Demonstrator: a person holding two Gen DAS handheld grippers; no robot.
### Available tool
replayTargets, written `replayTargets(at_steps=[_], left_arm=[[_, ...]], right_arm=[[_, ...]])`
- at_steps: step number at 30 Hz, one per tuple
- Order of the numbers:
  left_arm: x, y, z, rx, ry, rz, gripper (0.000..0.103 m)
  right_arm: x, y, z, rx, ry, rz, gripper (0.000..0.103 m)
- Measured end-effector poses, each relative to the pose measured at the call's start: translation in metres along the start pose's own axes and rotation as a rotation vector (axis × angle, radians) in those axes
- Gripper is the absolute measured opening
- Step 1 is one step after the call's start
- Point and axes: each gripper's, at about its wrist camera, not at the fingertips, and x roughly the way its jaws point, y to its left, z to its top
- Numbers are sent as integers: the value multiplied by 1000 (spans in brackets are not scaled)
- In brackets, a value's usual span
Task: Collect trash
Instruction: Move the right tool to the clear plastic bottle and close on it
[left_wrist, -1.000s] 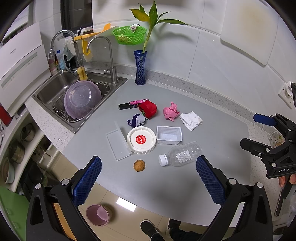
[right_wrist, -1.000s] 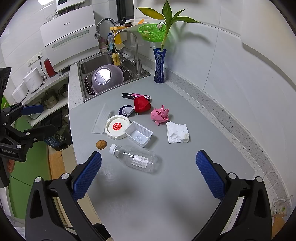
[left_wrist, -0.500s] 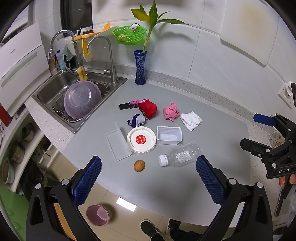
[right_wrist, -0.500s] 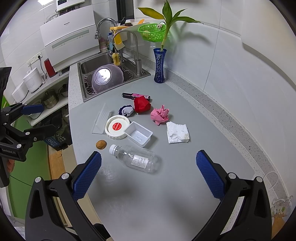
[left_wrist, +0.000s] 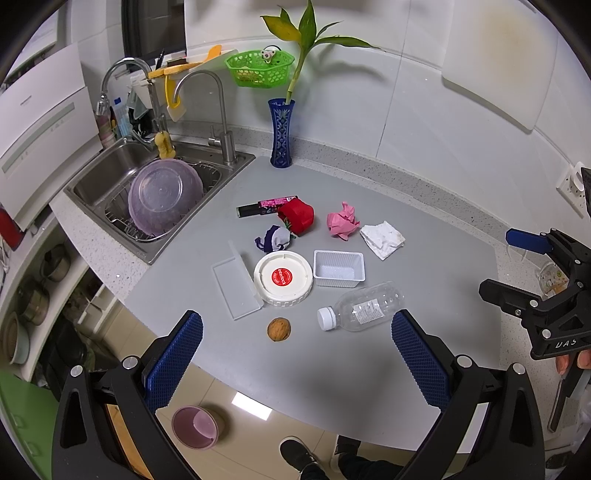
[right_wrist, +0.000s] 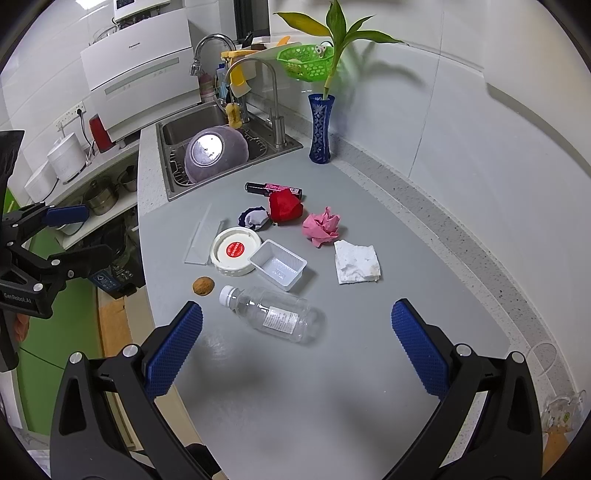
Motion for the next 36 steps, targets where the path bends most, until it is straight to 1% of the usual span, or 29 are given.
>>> replayTargets(at_steps=[7, 10, 14, 16, 19, 22, 24, 27, 30, 32, 36], left_arm=[[7, 2, -3, 1, 13, -3, 98], [12, 3, -2, 2, 37, -5, 98], [17, 7, -1, -9, 46, -13, 98], [20, 10, -2, -22, 52, -26, 98], [25, 14, 0, -37, 64, -28, 98], [29, 18, 0, -48, 73, 3, 98], [29, 22, -1, -59, 61, 19, 98], [29, 32, -3, -106, 51, -32, 98], [32, 40, -6, -140, 60, -37, 98], [35, 44, -8, -156, 65, -27, 98], [41, 52, -12, -184, 81, -12, 98]], right_arm=[[6, 1, -1, -7, 18, 5, 100], [13, 2, -2, -26, 37, 12, 100], [30, 5, -5, -70, 80, 37, 100], [46, 8, -8, -105, 117, 53, 100], [76, 15, -12, -186, 184, 70, 100], [107, 23, -14, -289, 247, 71, 100], [127, 29, -16, -359, 287, 71, 100], [153, 37, -22, -450, 335, 68, 100], [172, 44, -28, -527, 371, 73, 100], [181, 49, -32, -568, 389, 77, 100], [197, 57, -36, -629, 397, 43, 99]])
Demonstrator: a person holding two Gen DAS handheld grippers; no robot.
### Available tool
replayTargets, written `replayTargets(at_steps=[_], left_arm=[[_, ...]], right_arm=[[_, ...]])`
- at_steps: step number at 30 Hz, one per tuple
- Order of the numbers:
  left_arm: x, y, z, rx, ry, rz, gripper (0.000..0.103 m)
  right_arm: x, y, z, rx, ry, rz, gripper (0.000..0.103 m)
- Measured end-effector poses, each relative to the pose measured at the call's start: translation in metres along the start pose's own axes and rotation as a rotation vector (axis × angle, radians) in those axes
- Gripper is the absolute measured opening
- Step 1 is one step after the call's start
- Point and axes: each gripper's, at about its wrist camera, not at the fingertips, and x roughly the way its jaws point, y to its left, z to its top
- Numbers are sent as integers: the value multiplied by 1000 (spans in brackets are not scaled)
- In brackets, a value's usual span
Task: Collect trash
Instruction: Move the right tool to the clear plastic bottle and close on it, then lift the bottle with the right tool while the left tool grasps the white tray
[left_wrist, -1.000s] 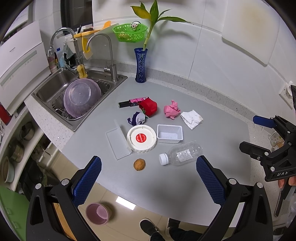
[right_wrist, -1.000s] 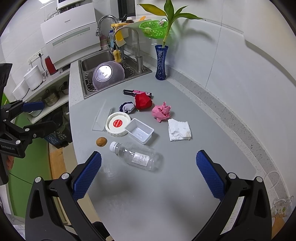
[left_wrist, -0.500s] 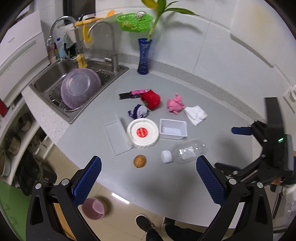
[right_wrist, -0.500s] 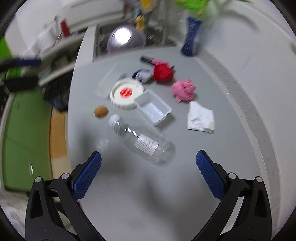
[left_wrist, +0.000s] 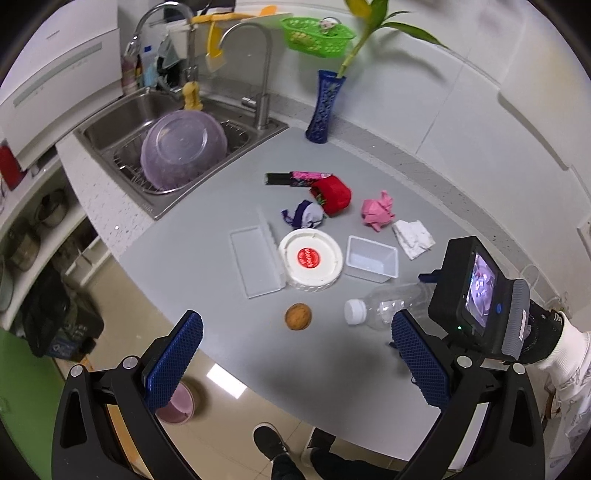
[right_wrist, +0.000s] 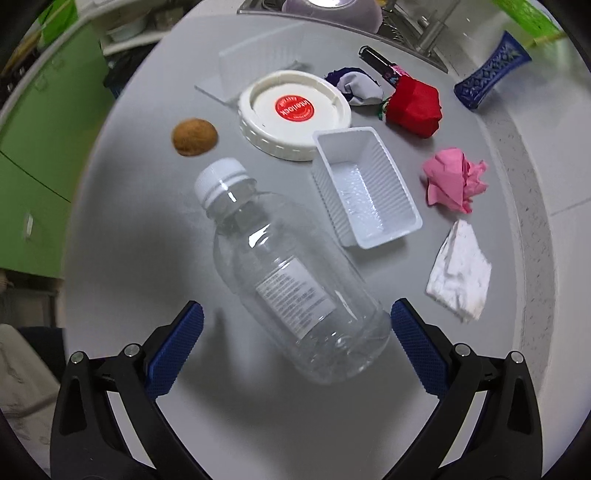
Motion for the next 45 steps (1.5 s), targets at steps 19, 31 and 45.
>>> replayTargets(at_steps=[19, 31, 45], left_arm=[[21, 11, 7, -38, 11, -15, 98], [57, 12, 27, -100, 25, -11, 98], [136, 28, 50, -222, 81, 31, 64]], right_arm=[[-26, -33, -13, 157, -90, 49, 70], [-74, -49, -35, 353, -231, 52, 66], [-112, -64, -55, 410, -317, 26, 66]])
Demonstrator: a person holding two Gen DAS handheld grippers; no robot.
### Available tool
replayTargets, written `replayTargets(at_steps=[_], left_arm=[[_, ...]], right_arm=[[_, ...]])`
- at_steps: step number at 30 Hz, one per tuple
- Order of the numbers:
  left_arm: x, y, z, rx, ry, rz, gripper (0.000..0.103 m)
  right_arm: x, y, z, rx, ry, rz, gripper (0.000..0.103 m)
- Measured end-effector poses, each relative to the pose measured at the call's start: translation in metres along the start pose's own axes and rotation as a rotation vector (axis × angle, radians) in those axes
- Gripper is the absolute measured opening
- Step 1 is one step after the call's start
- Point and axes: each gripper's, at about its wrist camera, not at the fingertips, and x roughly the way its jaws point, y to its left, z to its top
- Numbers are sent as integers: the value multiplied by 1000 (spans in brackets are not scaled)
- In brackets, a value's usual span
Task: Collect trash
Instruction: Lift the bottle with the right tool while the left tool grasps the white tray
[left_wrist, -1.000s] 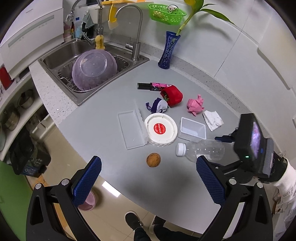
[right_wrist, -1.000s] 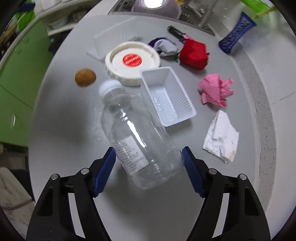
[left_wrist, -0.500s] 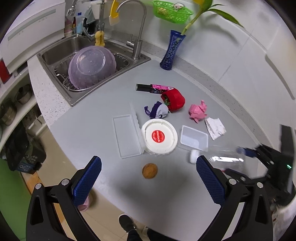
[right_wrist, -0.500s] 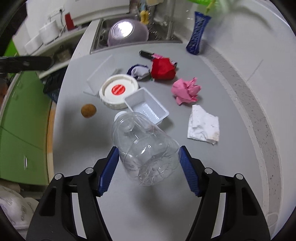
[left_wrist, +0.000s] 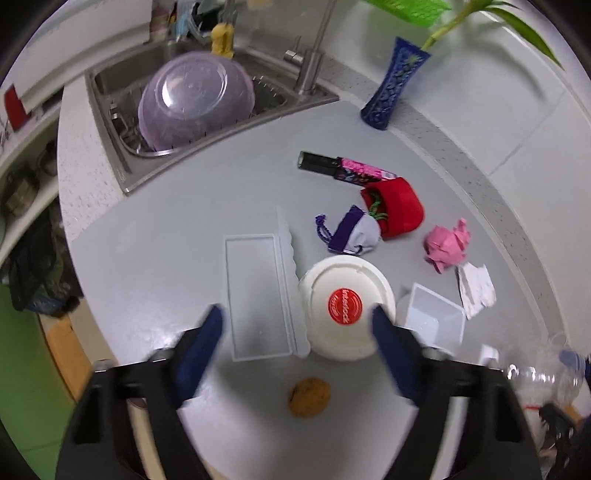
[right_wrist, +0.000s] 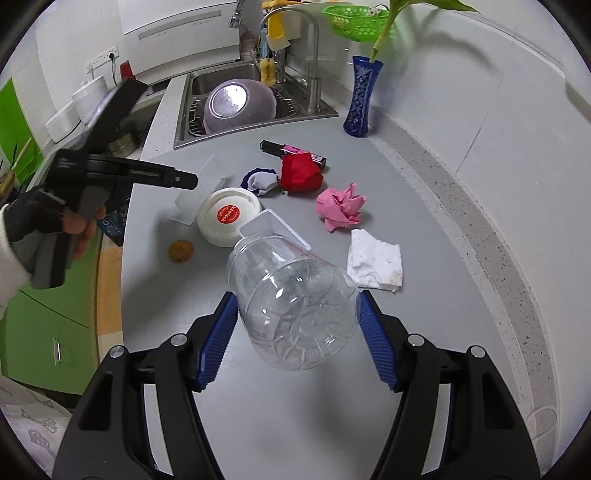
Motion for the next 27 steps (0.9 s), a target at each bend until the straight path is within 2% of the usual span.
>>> replayTargets(at_steps=[1, 2, 3, 4, 6, 7, 12, 16, 21, 27], left_arm=[[6, 3, 2, -23, 10, -13, 61], [10, 5, 4, -34, 18, -14, 48], [15, 6, 5, -43, 28, -14, 39], [20, 8, 6, -50, 32, -18, 35], [26, 11, 6, -63, 40, -30, 12], [27, 12, 6, -68, 40, -41, 9], [24, 9, 6, -44, 27, -60, 7], [6, 4, 7, -15, -8, -63, 7], [-31, -6, -1, 59, -49, -69, 7], [-94, 2, -27, 130, -110, -50, 7]], right_arm=[[0, -1, 0, 3, 0, 1, 66], [-1, -3, 0, 10, -2, 1, 66], [-1, -5, 0, 15, -4, 2, 66], [-2, -6, 0, 18, -4, 2, 66], [-3, -8, 1, 24, -6, 1, 66], [-3, -9, 0, 27, -8, 1, 66], [-4, -13, 1, 41, -16, -5, 66], [-7, -12, 2, 41, -30, -11, 66], [-18, -6, 9, 30, -64, -15, 66], [-31, 28, 30, -41, -124, 25, 65]])
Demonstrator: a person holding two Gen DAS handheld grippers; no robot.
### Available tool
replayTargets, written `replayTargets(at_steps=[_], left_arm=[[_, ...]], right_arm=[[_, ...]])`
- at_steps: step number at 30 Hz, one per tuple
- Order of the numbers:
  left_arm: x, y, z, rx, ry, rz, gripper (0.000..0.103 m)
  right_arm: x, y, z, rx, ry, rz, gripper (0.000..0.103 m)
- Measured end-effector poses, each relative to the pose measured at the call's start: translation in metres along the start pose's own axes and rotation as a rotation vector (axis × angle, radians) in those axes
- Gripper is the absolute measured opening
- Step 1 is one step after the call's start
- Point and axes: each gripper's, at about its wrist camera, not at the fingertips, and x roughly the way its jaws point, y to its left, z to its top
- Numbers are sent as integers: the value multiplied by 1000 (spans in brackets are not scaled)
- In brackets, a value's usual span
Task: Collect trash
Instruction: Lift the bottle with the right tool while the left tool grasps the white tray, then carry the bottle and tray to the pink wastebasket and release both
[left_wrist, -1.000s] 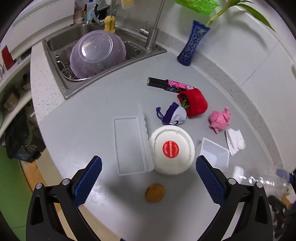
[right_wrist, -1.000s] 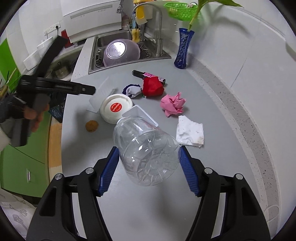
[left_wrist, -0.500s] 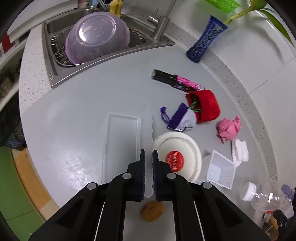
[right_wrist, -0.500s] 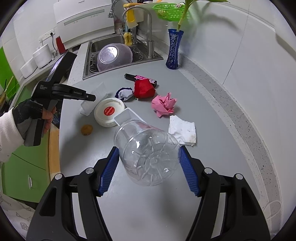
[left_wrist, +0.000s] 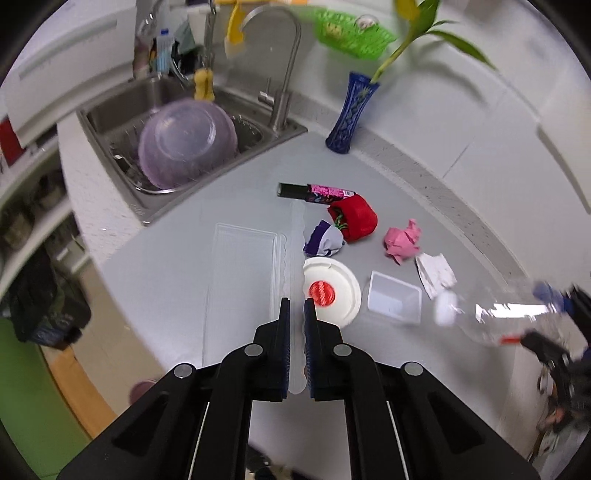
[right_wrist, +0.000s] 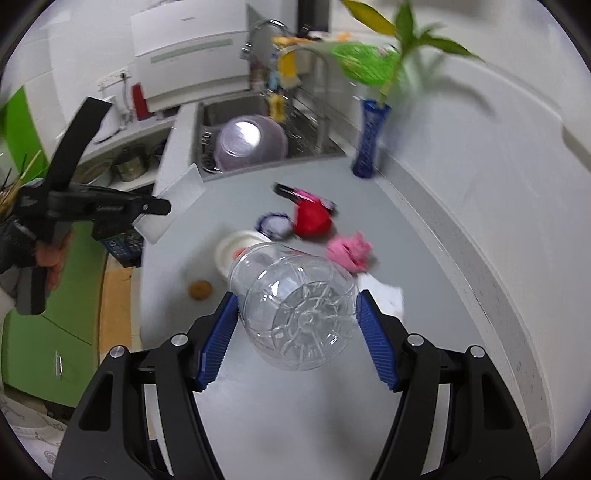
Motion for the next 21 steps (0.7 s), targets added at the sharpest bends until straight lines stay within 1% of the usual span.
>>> replayTargets(at_steps=[2, 5, 9, 10, 11, 13, 16, 18, 21], left_arm=[[-20, 8, -8, 6, -11, 20, 7], [-53, 29, -25, 4, -33, 77, 7], [-86, 64, -49, -23, -53, 153, 7], [-95, 74, -56, -32, -58, 173, 7], [-105, 89, -66, -48, -63, 194, 7], [-120, 110, -80, -75, -69, 216, 7], [-140, 151, -106, -134, -74, 247, 7], [-148, 175, -122, -174, -74, 262, 7], [-154, 213, -145, -246, -72, 272, 7]], right_arm=[[1, 15, 9, -28, -14, 24, 65], [5, 48, 24, -80, -35, 71, 65], [11, 100, 43, -142, -59, 145, 65], [13, 118, 47, -162, -65, 168, 65], [15, 133, 51, -178, -68, 185, 65], [20, 170, 58, -214, -73, 223, 65], [28, 214, 66, -247, -72, 263, 65], [38, 250, 68, -267, -64, 293, 65], [56, 291, 69, -295, -47, 321, 65]])
